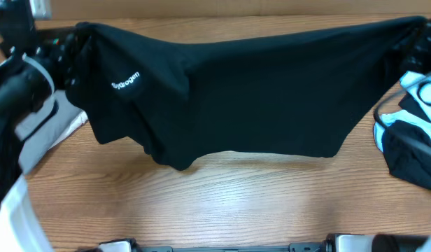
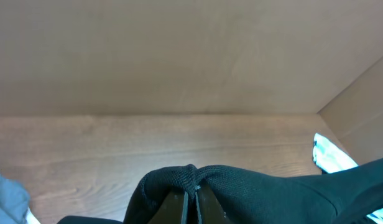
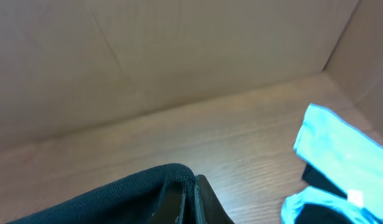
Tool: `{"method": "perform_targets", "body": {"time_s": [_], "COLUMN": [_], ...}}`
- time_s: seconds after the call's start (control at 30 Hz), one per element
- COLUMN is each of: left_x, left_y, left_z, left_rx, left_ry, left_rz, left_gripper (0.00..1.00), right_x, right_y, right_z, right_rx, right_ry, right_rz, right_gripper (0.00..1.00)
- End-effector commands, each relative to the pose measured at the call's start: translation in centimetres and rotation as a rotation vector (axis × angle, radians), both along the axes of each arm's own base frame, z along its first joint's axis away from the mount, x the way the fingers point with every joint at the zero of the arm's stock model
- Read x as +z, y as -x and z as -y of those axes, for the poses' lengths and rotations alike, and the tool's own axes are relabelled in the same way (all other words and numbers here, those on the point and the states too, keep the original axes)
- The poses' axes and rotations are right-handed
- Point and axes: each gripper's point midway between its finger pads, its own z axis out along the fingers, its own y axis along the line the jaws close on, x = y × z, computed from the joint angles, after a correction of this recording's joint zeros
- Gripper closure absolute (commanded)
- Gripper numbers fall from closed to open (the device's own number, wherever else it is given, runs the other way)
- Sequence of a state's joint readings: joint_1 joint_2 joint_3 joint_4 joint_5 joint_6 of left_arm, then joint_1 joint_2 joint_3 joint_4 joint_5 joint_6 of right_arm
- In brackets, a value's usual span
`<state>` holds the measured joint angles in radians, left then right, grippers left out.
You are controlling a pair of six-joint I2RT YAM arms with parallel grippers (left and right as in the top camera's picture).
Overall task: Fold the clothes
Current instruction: 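Stretch the shirt between both grippers and lift it high, then lay the stretched shirt flat on the table with both grippers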
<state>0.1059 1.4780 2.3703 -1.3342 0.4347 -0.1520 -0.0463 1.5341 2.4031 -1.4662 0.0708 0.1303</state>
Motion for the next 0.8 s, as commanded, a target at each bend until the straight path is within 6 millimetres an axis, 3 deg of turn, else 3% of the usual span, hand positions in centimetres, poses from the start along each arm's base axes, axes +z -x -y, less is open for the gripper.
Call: {"method": "perform_targets", "body": {"time_s": [0.0, 0.13, 0.17, 0.23, 0.27, 0.37, 0.47, 0.57, 0.67, 0.77], "left_x": [-3.2, -7.8, -9.7, -11.7, -13.1, -15.1, -13.2, -8.2, -3.2, 0.3], "left_y": [-4.0, -8.9, -11.1, -13.5, -15.3, -20.4, -23.4, -25.1, -24.7, -23.6], "left_z": [-0.2, -0.7, -1.0, -1.2, -1.4, -1.7, -2.7, -4.4, -6.1, -7.1], "left_rx": [-0.002, -0.001, 0.000, 0.005, 0.011, 0.013, 0.053, 0.108, 0.142, 0.151], "left_ry": [0.023, 0.036, 0.040, 0.050, 0.061, 0.086, 0.156, 0.255, 0.321, 0.312], "left_rz": [-0.107, -0.228, -0.264, -0.293, -0.306, -0.253, -0.137, 0.041, 0.174, 0.262], "left_gripper": [0.96, 0.96, 0.96, 0.96, 0.96, 0.96, 0.96, 0.96, 0.96, 0.96], "right_x": [-3.3, -8.0, -9.9, -11.6, -12.4, -12.2, -9.4, -5.0, -0.4, 3.1], "right_y": [-3.5, -7.7, -9.6, -12.0, -14.3, -19.6, -22.1, -22.7, -21.7, -20.2], "right_z": [-0.1, -0.8, -0.8, -0.8, -0.7, -0.1, 0.2, 0.4, 1.0, 1.5], "right_rx": [0.026, 0.094, 0.100, 0.103, 0.103, 0.067, 0.041, 0.033, 0.004, -0.021], "right_ry": [-0.021, -0.030, -0.036, -0.038, -0.036, -0.059, -0.090, -0.098, -0.073, -0.048], "right_rz": [-0.100, -0.223, -0.259, -0.269, -0.248, -0.109, 0.044, 0.200, 0.323, 0.401], "right_gripper": [0.96, 0.96, 0.96, 0.96, 0.96, 0.96, 0.96, 0.96, 0.96, 0.96]}}
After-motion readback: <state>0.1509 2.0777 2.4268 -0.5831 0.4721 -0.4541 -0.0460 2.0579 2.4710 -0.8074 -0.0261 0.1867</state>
